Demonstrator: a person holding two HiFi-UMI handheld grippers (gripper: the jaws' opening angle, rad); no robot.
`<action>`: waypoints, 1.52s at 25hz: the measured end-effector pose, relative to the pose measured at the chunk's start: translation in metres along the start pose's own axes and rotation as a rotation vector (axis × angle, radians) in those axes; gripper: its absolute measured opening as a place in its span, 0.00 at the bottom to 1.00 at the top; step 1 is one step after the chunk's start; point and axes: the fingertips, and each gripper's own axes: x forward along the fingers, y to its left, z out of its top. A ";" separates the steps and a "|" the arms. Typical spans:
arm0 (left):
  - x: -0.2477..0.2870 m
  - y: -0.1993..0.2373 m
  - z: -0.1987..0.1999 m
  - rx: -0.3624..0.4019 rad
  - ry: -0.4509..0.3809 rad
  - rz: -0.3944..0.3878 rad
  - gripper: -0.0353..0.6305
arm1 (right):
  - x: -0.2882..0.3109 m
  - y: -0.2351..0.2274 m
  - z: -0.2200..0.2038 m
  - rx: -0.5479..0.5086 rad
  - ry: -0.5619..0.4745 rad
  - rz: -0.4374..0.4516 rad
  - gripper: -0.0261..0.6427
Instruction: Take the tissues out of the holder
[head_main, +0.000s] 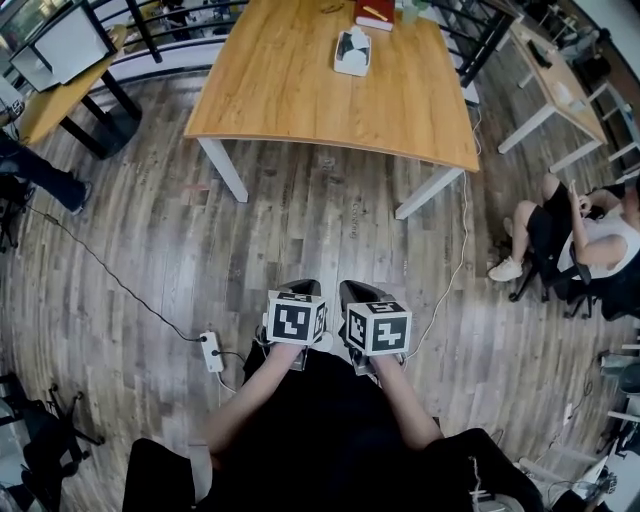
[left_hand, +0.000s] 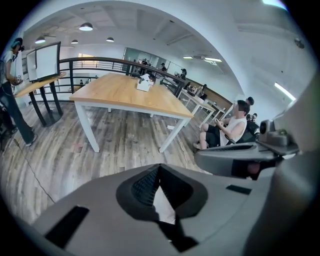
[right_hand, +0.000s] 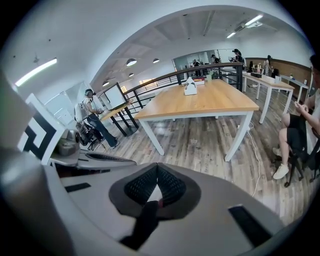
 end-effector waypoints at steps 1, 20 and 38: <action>0.000 -0.001 0.000 -0.004 -0.002 0.000 0.06 | 0.000 0.000 -0.001 -0.005 0.004 -0.001 0.06; 0.010 -0.007 0.005 -0.008 0.028 -0.001 0.06 | 0.006 -0.001 0.006 -0.001 0.001 0.096 0.06; 0.041 0.036 0.096 -0.018 0.005 -0.018 0.06 | 0.064 -0.018 0.090 -0.030 0.036 0.041 0.06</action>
